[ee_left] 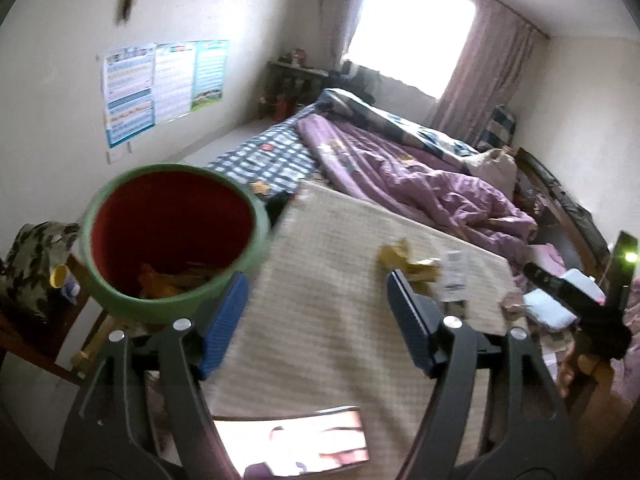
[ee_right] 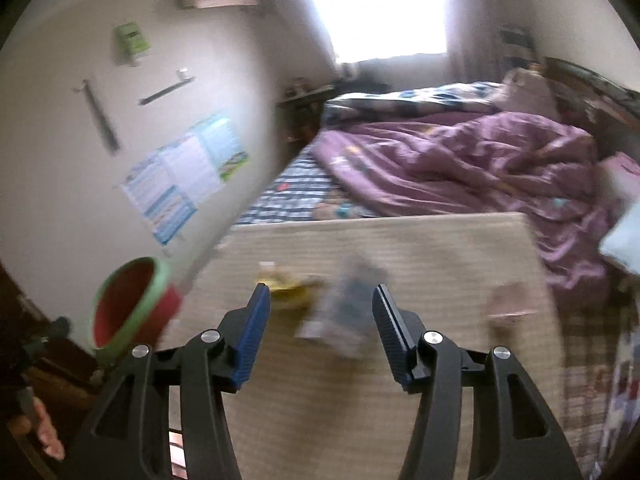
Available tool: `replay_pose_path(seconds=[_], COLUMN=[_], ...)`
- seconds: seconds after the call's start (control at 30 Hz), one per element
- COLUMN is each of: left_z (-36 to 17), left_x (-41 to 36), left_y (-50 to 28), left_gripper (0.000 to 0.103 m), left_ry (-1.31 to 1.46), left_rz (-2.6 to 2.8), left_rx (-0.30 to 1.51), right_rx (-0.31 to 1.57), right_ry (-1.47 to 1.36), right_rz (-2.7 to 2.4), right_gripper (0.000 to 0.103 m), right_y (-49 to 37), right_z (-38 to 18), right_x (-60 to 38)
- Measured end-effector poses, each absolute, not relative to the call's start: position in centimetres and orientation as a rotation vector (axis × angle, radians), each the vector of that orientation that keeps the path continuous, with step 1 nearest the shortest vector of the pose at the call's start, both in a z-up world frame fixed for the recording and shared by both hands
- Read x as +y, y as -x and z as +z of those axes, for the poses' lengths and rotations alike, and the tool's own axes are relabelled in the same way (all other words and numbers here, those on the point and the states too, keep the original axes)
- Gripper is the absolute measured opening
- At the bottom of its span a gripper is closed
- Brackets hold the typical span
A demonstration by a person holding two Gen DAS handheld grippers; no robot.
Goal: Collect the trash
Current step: 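Move both tools from the bin back over the checked mat, then grasp the white milk carton with the left tool while the right tool grasps the pink paper cup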
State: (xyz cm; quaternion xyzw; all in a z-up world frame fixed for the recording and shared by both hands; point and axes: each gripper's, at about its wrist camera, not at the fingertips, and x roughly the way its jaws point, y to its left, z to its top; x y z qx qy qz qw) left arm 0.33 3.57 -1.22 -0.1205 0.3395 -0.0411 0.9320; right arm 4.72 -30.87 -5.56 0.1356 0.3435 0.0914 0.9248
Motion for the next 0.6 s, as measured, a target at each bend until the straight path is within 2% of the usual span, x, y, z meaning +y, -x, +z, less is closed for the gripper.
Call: replay_pose_path(seconds=[0.23,0.4,0.6], left_z=[-1.8,-5.4,-9.7], left_x=[-5.9,-12.6,-16.3], left_y=[-3.3,-8.8,-14.1], left_gripper=[0.073,0.073,0.073], left_ry=[0.207,0.151,0.147], left_rz=[-0.261,-0.334,-0.315], left_rx=[0.744,0.848,0.967], right_rx=[0.734,0.755,0.793], right_ry=[-0.293,-0.352,-0.438], right_rz=[0.05,-0.011,-0.013], right_gripper=[0.057,0.059,0.061], right_y=[-3.7,-3.2,-4.0], right_z=[-7.5,-8.8,-10.7], right_x=[-40.3,-44.6,-46.9])
